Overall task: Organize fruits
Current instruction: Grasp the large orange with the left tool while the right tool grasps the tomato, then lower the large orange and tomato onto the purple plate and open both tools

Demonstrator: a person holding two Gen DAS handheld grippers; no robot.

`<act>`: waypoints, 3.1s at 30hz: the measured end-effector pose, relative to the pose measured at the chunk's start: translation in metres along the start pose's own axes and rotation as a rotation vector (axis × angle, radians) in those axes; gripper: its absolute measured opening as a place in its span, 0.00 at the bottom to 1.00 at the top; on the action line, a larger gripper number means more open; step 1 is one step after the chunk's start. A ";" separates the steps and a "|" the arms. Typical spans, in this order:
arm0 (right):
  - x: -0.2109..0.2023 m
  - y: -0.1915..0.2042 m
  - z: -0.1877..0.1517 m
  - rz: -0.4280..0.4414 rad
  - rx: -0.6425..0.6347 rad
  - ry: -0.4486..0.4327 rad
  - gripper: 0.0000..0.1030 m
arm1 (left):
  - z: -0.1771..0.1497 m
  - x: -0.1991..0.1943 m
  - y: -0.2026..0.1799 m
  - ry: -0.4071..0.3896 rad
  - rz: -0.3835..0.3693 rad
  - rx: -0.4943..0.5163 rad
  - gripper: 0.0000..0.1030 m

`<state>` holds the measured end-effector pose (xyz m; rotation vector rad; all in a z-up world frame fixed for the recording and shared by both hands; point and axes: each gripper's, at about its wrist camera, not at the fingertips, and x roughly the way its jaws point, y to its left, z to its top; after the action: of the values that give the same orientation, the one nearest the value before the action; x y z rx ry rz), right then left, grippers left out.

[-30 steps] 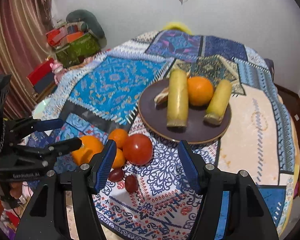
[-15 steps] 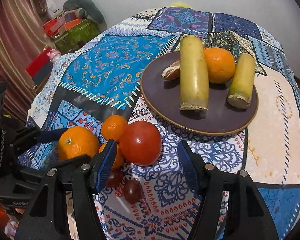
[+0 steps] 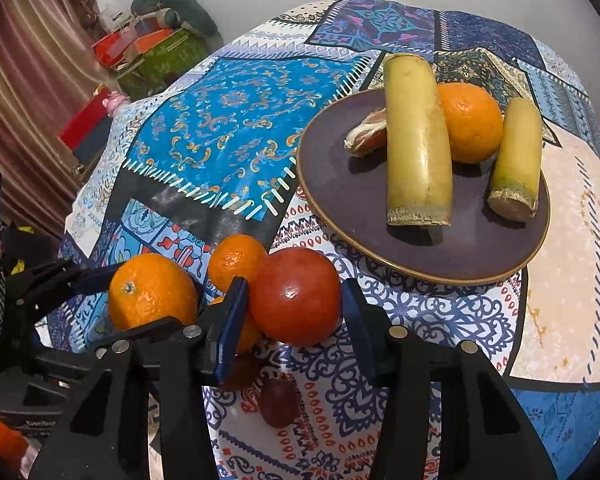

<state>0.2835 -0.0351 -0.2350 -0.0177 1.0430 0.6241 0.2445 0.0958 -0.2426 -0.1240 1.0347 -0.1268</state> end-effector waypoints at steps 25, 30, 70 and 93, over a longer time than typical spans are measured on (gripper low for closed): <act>-0.088 -0.053 0.008 -0.094 0.086 -0.205 0.40 | 0.067 -0.027 -0.039 -0.148 -0.007 0.032 0.63; -0.091 -0.068 0.014 -0.099 0.105 -0.227 0.40 | 0.083 -0.013 -0.047 -0.147 -0.017 0.040 0.63; -0.038 -0.088 0.044 -0.076 0.078 -0.188 0.43 | 0.115 0.035 -0.054 -0.136 -0.028 0.041 0.63; -0.097 -0.035 0.013 -0.089 0.000 -0.242 0.48 | 0.065 -0.059 -0.031 -0.212 0.057 0.029 0.67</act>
<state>0.2768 -0.1061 -0.1590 0.0112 0.8042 0.5308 0.2690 0.0781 -0.1547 -0.0796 0.8242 -0.0748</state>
